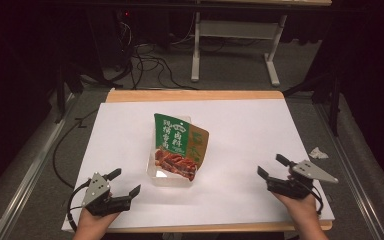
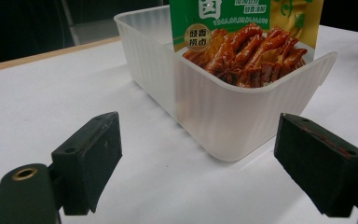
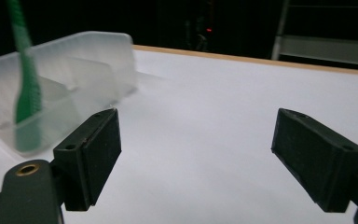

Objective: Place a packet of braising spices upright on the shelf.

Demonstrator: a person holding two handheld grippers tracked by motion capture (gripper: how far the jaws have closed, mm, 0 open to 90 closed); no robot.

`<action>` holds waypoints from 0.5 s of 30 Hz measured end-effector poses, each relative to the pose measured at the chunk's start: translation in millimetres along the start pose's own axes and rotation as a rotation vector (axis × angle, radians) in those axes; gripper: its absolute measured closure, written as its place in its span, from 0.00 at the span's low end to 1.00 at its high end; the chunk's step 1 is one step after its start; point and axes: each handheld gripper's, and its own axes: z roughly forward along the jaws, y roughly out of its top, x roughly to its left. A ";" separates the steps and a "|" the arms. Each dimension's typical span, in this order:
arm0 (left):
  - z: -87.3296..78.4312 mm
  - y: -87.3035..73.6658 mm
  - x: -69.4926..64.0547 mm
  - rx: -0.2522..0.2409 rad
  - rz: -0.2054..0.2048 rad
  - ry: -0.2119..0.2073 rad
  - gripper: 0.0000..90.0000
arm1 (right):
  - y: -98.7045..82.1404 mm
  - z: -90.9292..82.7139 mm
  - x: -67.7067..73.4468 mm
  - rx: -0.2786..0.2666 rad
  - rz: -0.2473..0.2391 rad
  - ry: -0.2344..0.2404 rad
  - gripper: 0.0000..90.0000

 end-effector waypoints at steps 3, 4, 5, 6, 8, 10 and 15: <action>2.9 -0.7 -0.5 0.012 -0.012 -0.006 0.17 | -9.7 -15.7 -15.1 -0.007 0.000 -0.046 0.18; 4.2 -1.0 -1.1 0.018 -0.014 -0.008 0.17 | -9.7 -18.2 -18.9 -0.016 0.015 -0.054 0.18; 5.1 -1.2 -1.6 0.027 -0.009 -0.011 0.17 | -9.5 -18.6 -20.5 -0.019 0.032 -0.059 0.18; 6.8 -2.0 -3.1 0.036 -0.002 -0.014 0.17 | -9.8 -18.3 -20.9 -0.018 0.033 -0.063 0.18; 8.8 -3.1 -4.6 0.048 0.008 -0.015 0.17 | -13.9 -13.2 -18.7 -0.006 0.015 -0.058 0.18; 10.3 -3.4 -5.1 0.054 0.011 -0.014 0.17 | -17.1 -7.7 -16.5 0.017 0.010 -0.025 0.18; 11.4 -4.7 -3.4 0.061 0.004 -0.007 0.17 | -16.8 -4.0 -18.1 0.010 0.017 -0.010 0.18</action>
